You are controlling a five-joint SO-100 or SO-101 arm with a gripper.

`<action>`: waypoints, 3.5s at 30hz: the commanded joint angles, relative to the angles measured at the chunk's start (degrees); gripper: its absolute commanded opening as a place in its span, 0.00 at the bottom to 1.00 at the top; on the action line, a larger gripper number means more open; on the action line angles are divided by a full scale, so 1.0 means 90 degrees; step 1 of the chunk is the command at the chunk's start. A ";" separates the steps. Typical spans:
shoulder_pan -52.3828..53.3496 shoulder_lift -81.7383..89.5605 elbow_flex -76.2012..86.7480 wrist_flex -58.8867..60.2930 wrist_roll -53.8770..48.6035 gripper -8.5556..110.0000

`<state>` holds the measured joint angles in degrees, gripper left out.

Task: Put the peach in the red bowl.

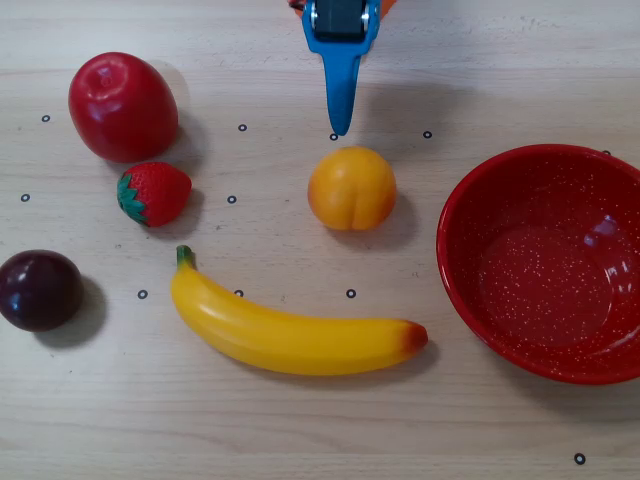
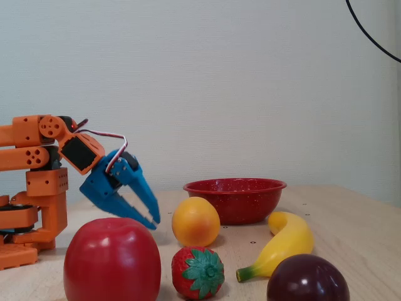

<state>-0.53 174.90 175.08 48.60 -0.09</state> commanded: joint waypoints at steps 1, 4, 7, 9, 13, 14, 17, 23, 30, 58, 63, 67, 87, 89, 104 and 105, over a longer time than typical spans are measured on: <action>0.0137 -0.0576 -0.0615 -0.0117 0.0186 0.07; 0.0156 -0.1309 -0.1592 0.0176 0.0293 0.07; 0.0166 -0.2070 -0.2773 0.0742 0.0410 0.07; 0.0166 -0.2568 -0.3564 0.1182 0.0479 0.07; 0.0146 -0.3740 -0.5234 0.2129 0.0576 0.07; 0.0146 -0.4014 -0.5635 0.2363 0.0625 0.07; 0.0146 -0.4756 -0.6738 0.2930 0.0645 0.07; 0.0176 -0.6240 -0.8828 0.4102 0.0752 0.07; 0.0186 -0.7822 -1.0029 0.5020 0.0264 0.15; 0.0508 -0.9229 -0.7676 0.2959 0.1289 0.62; 0.0469 -0.9551 -0.7783 0.2568 0.1377 0.62; 0.0439 -0.9727 -0.7812 0.2344 0.1357 0.62; 0.0254 -1.0215 -0.7773 0.1611 0.1475 0.62; 0.0254 -1.0254 -0.7744 0.1533 0.1484 0.62; 0.0156 -1.0469 -0.7598 0.1152 0.1631 0.62; 0.0137 -1.0479 -0.7598 0.1143 0.1631 0.62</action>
<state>2.72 80.16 107.40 61.52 13.10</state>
